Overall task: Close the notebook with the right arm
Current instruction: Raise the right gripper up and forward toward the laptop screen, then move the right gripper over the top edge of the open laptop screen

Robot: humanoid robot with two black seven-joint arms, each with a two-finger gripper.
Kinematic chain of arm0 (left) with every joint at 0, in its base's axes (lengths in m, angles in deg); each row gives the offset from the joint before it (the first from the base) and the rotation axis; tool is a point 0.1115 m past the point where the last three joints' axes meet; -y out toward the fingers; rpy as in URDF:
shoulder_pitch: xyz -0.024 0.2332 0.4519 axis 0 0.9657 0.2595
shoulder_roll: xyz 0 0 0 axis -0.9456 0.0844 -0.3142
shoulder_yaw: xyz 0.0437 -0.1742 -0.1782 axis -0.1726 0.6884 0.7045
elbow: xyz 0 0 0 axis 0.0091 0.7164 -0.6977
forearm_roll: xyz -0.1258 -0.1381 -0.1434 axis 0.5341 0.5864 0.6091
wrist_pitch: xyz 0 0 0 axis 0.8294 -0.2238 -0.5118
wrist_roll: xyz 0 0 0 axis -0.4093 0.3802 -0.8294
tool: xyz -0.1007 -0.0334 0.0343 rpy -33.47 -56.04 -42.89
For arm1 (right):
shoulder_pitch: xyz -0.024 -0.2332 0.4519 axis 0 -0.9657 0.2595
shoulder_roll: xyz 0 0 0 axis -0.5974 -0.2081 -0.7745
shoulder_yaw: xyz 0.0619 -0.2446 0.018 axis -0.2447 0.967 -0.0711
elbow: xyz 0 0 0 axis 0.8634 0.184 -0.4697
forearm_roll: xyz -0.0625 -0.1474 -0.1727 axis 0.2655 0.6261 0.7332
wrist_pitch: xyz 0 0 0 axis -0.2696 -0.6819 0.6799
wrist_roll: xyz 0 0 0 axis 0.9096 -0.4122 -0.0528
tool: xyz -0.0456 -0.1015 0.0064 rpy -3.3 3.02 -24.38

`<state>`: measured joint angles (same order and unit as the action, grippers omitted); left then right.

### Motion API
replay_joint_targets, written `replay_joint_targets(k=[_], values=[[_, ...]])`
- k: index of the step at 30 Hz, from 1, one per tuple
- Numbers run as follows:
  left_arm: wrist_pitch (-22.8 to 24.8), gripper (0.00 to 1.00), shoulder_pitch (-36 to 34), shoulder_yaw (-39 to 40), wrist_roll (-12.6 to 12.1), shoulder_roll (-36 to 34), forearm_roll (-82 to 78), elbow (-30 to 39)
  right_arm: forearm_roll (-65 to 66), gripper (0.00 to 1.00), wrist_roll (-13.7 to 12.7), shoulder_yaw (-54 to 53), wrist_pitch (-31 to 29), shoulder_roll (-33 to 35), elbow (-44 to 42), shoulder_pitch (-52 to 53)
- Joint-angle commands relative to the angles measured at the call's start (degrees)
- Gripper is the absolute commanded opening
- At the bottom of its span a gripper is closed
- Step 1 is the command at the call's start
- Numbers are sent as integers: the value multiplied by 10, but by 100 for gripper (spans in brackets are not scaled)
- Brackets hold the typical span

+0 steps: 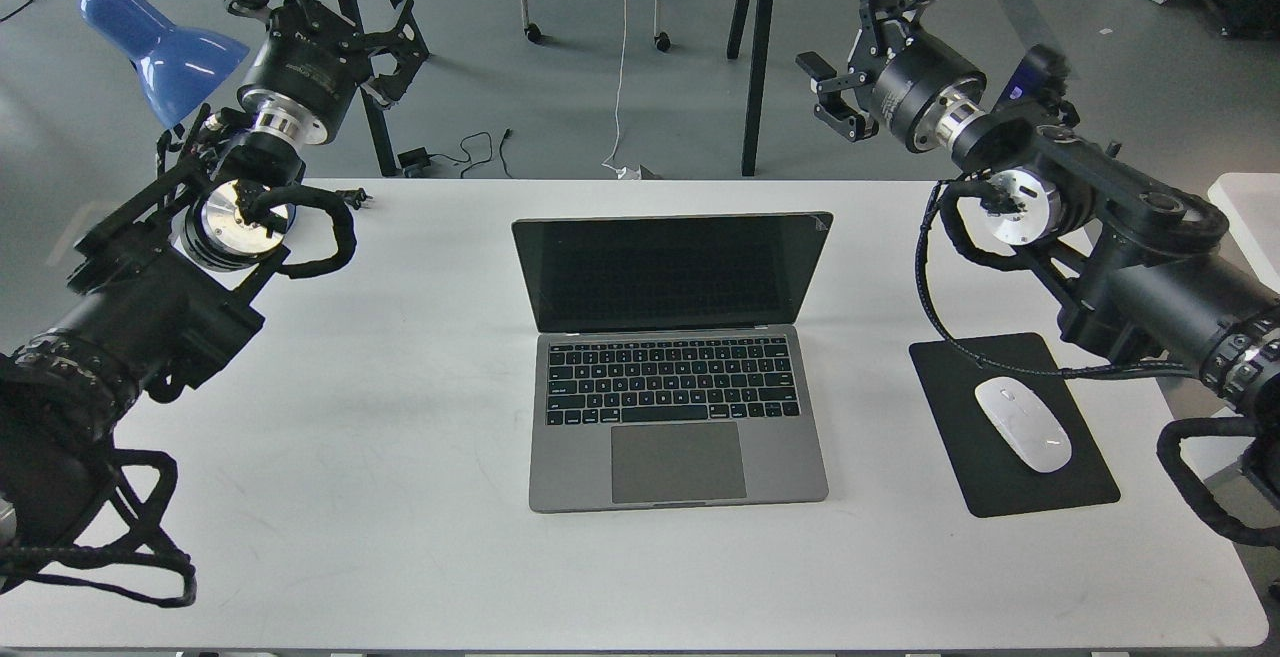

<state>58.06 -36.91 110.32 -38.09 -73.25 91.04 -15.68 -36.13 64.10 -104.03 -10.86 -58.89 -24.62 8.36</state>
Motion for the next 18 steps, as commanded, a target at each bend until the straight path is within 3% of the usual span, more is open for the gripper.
replay_joint_targets(k=[1,18], values=[[0,100,0,-1,-1,0,0,0,13,100,0,6,1,-23,-11,-3],[0,100,0,-3,-1,0,-2,0,21,100,-18,94,-3,-34,67,-12]])
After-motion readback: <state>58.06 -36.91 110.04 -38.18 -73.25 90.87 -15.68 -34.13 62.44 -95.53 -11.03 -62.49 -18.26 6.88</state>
